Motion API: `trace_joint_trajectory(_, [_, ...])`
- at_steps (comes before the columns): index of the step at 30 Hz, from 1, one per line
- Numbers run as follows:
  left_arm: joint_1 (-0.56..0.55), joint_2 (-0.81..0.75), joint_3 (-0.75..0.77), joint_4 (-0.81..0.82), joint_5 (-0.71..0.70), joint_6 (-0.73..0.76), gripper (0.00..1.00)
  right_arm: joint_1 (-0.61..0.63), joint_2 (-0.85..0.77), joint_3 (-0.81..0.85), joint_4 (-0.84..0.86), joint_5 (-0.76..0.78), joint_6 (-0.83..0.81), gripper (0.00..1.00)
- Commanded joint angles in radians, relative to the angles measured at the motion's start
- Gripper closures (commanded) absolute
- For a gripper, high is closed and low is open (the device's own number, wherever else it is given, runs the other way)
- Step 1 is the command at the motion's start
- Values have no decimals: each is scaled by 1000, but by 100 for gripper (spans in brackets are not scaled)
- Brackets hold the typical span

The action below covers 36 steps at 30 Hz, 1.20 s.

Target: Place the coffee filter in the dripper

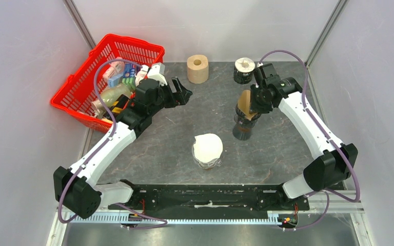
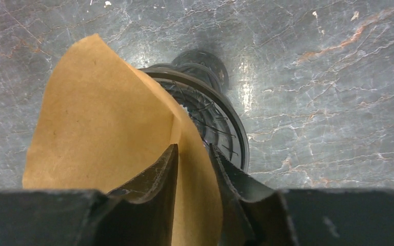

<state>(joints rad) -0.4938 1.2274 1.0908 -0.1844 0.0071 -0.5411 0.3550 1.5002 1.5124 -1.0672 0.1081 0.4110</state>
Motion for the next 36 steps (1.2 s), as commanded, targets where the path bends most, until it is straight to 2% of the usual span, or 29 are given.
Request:
trace_joint_trajectory(1, [6, -31, -4, 40, 17, -3, 11, -6, -54, 47, 2, 16, -3, 61])
trace_joint_trajectory(6, [6, -33, -6, 42, 19, -2, 11, -5, -101, 71, -3, 15, -7, 49])
trace_joint_trajectory(10, [6, -34, -5, 42, 21, -3, 11, -5, -127, 89, -6, 17, -15, 45])
trace_joint_trajectory(21, [6, -34, -5, 45, 39, -4, 11, -5, -147, 158, -9, 68, -38, 45])
trace_joint_trajectory(25, [6, -32, -4, 45, 39, -6, 11, -6, -136, 149, 8, 47, -43, 48])
trace_joint_trajectory(28, [6, -32, -3, 45, 45, -6, 11, -5, -110, 143, 8, 28, -41, 58])
trace_joint_trajectory(32, [6, -36, -5, 43, 41, -3, 11, -5, -78, 133, 9, 1, -34, 66])
trace_joint_trajectory(36, [6, -35, -4, 43, 39, 0, 11, -5, -45, 115, 10, -63, -37, 67])
